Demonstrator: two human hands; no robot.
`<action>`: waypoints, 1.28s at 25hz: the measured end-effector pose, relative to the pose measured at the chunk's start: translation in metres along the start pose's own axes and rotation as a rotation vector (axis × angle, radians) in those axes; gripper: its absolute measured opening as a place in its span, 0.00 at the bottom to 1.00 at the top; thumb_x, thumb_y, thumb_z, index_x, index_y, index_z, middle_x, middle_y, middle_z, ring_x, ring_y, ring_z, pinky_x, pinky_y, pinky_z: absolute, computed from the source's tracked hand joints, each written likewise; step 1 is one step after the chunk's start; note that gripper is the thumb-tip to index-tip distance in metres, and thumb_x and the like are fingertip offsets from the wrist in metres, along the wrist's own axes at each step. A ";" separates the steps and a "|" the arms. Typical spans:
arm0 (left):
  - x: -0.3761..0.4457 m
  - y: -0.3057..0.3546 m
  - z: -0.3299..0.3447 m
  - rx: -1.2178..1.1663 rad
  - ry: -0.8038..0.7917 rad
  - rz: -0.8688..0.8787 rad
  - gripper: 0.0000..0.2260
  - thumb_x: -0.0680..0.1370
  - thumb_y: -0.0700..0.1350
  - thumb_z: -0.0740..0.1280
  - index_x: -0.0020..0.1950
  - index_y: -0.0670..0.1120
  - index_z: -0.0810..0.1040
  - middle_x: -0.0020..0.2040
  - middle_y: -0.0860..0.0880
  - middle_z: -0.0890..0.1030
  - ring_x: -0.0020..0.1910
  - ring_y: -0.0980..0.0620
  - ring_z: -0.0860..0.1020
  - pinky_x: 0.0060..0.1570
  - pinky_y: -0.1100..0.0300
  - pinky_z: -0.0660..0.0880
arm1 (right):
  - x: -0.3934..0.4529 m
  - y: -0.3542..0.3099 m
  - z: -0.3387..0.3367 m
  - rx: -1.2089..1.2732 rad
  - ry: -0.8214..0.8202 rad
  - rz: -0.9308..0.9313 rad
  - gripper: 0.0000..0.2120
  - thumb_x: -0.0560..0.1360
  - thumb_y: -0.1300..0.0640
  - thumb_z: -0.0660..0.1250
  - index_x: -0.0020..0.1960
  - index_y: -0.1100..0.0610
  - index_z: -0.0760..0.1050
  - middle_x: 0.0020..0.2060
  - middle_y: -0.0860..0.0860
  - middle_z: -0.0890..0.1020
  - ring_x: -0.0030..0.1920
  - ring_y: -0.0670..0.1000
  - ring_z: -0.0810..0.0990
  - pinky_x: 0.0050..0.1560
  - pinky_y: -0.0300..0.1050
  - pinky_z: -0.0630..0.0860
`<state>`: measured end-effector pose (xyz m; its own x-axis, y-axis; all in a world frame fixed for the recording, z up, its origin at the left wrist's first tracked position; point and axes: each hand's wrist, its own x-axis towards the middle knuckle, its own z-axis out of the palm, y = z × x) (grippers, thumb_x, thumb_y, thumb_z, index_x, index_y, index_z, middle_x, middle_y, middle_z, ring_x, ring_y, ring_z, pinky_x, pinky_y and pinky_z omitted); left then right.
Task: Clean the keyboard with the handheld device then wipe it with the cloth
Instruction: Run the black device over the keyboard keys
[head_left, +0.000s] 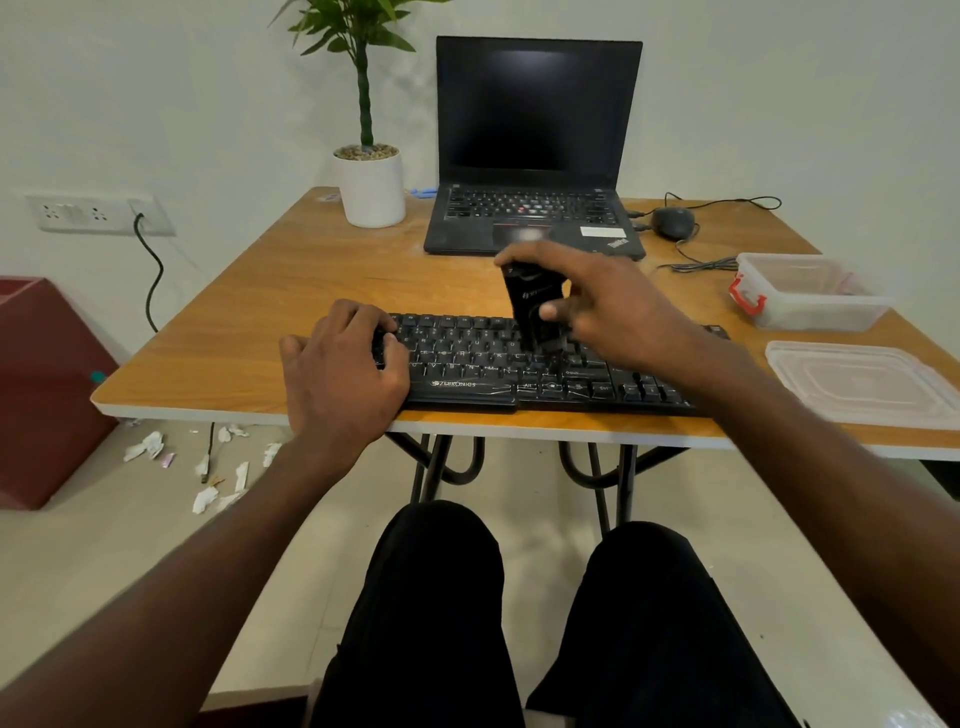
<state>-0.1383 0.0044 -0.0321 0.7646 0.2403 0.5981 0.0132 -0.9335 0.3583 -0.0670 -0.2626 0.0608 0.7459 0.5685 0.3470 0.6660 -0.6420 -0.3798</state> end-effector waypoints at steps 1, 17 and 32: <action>0.000 0.001 0.000 0.000 0.006 -0.002 0.13 0.80 0.52 0.59 0.56 0.51 0.81 0.57 0.54 0.80 0.49 0.53 0.77 0.53 0.50 0.63 | -0.004 0.002 -0.001 0.012 -0.024 0.005 0.33 0.80 0.65 0.67 0.75 0.35 0.65 0.69 0.51 0.76 0.58 0.49 0.78 0.46 0.40 0.77; 0.000 0.003 0.002 0.078 0.024 -0.022 0.12 0.82 0.53 0.59 0.56 0.49 0.80 0.57 0.50 0.80 0.50 0.50 0.77 0.54 0.47 0.65 | -0.036 0.023 -0.019 -0.091 0.083 0.153 0.31 0.80 0.64 0.68 0.74 0.37 0.63 0.68 0.54 0.77 0.63 0.55 0.80 0.44 0.42 0.79; -0.001 0.004 0.001 0.098 0.033 -0.027 0.11 0.82 0.52 0.60 0.56 0.49 0.79 0.57 0.50 0.80 0.51 0.49 0.77 0.52 0.49 0.61 | -0.040 0.036 -0.046 -0.112 -0.056 0.274 0.32 0.79 0.65 0.68 0.73 0.38 0.64 0.66 0.55 0.77 0.61 0.57 0.80 0.45 0.48 0.81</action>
<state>-0.1378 -0.0003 -0.0319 0.7412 0.2731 0.6132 0.0980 -0.9477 0.3037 -0.0733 -0.3325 0.0725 0.8992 0.3916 0.1952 0.4370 -0.8267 -0.3546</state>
